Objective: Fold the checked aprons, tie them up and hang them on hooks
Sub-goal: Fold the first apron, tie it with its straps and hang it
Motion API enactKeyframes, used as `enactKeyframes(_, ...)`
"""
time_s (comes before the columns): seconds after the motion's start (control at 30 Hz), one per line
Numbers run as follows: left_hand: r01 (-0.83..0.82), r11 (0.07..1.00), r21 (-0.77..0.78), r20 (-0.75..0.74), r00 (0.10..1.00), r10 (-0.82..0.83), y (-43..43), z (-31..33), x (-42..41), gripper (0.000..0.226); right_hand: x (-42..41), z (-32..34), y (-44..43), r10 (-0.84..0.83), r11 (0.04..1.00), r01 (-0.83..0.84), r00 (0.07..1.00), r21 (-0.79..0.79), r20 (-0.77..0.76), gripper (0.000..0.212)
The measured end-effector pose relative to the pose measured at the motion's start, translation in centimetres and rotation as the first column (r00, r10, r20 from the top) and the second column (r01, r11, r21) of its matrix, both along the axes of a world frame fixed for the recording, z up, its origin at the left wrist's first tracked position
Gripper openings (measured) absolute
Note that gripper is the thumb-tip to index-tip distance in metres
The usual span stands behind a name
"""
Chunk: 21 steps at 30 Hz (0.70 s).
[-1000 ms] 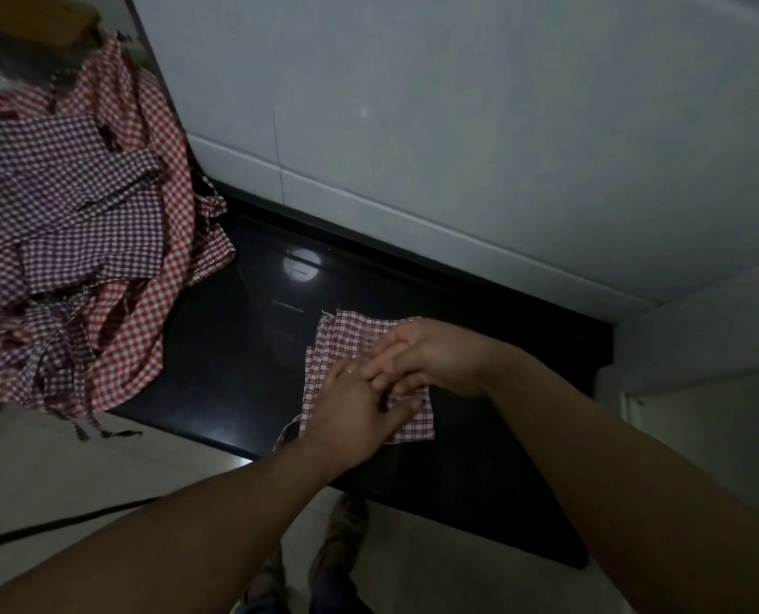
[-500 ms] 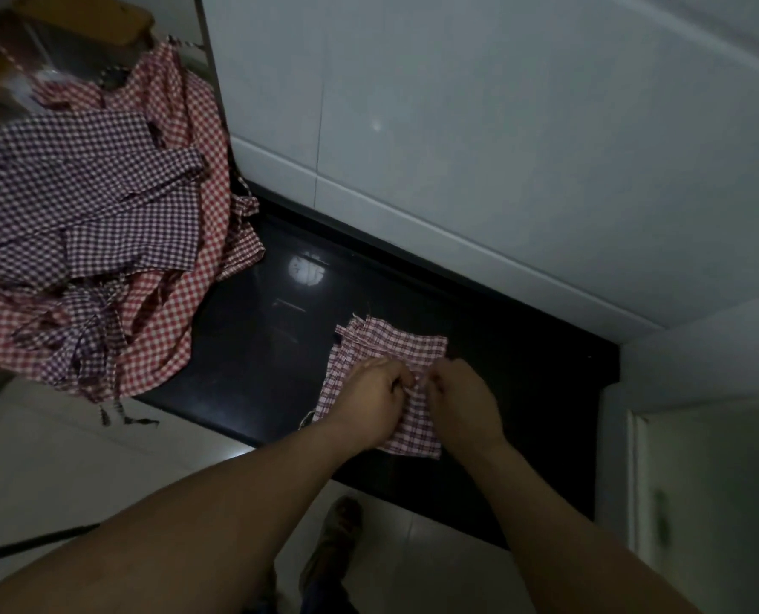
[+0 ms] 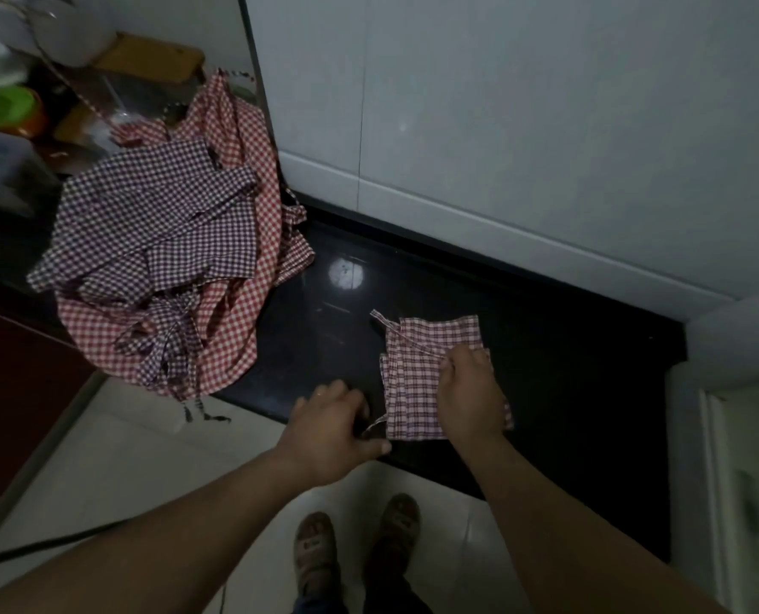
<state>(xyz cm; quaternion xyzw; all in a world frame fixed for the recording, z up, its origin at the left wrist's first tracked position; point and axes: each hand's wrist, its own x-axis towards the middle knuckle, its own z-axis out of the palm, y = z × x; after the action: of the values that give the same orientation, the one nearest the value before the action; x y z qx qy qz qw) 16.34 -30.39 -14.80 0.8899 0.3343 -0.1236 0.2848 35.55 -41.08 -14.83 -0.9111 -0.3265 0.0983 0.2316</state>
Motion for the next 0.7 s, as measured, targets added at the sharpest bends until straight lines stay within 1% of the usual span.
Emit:
enactKeyframes(0.03,0.050,0.998,0.046,-0.014,0.999,-0.049,-0.3,-0.4,0.2,0.040,-0.1,0.1,0.2,-0.002,1.000,0.003,1.000,-0.017,0.005,0.017)
enactKeyframes(0.07,0.055,0.995,0.078,-0.009,0.998,-0.055,-0.4,-0.6,0.6,0.031,-0.2,0.3,0.3,-0.005,0.999,0.005,1.000,-0.047,0.014,0.018)
enactKeyframes(0.1,0.040,0.994,0.103,0.005,0.999,-0.040,-0.4,-0.5,0.9,0.023,-0.2,0.7,0.4,0.012,0.996,-0.006,0.998,-0.090,0.059,0.018)
enactKeyframes(0.17,0.036,0.988,0.148,0.007,0.999,-0.038,-0.3,-0.6,1.4,0.016,-0.3,1.3,0.7,0.130,0.975,-0.076,0.958,-0.209,0.257,0.013)
enactKeyframes(0.2,0.051,0.987,0.153,0.004,0.999,-0.052,-0.3,-0.6,1.6,0.017,-0.4,1.6,0.9,0.206,0.961,-0.126,0.921,-0.246,0.332,0.011)
enactKeyframes(0.23,0.058,0.987,0.147,0.007,0.998,-0.060,-0.2,-0.6,1.6,0.020,-0.6,1.6,1.0,0.282,0.946,-0.195,0.888,-0.259,0.362,0.009)
enactKeyframes(0.27,0.049,0.991,0.122,0.031,0.998,-0.053,0.0,-0.7,1.6,0.022,-0.7,1.5,1.1,0.347,0.930,-0.270,0.866,-0.248,0.361,0.007)
enactKeyframes(0.33,0.014,1.000,-0.005,0.108,0.994,-0.013,0.9,0.0,1.6,0.027,-0.9,0.7,1.0,0.418,0.906,-0.371,0.857,-0.203,0.300,0.009)
enactKeyframes(0.37,0.011,0.997,-0.082,0.126,0.992,0.000,1.8,0.3,1.6,0.028,-1.0,0.2,0.8,0.424,0.904,-0.383,0.860,-0.188,0.283,0.010)
enactKeyframes(0.4,0.018,0.989,-0.148,0.115,0.993,-0.001,3.0,0.8,1.6,0.022,-1.1,-0.4,0.6,0.409,0.911,-0.371,0.864,-0.179,0.293,0.010)
enactKeyframes(0.43,0.030,0.980,-0.194,0.073,0.997,-0.016,4.5,1.3,1.5,0.013,-1.1,-0.9,0.4,0.383,0.923,-0.344,0.868,-0.174,0.317,0.008)
enactKeyframes(0.47,0.040,0.977,-0.211,0.031,0.999,-0.034,6.0,1.8,1.4,0.007,-1.1,-1.3,0.3,0.357,0.933,-0.316,0.869,-0.171,0.342,0.006)
enactKeyframes(0.53,0.024,0.980,-0.200,-0.023,0.999,-0.029,9.2,2.9,0.9,0.007,-1.2,-1.7,0.4,0.333,0.941,-0.285,0.867,-0.180,0.370,0.007)
enactKeyframes(0.6,-0.024,0.985,-0.172,-0.060,0.998,0.014,12.0,4.4,0.7,0.009,-1.2,-1.7,0.5,0.332,0.941,-0.277,0.867,-0.195,0.372,0.011)
enactKeyframes(0.67,-0.034,0.990,-0.134,-0.053,0.998,0.027,13.9,6.1,1.3,0.012,-1.1,-1.3,0.8,0.343,0.937,-0.288,0.866,-0.199,0.362,0.009)
enactKeyframes(0.7,-0.005,0.993,-0.117,-0.035,0.999,0.001,14.1,7.1,2.3,0.011,-1.0,-0.9,0.9,0.343,0.937,-0.289,0.872,-0.196,0.349,0.004)
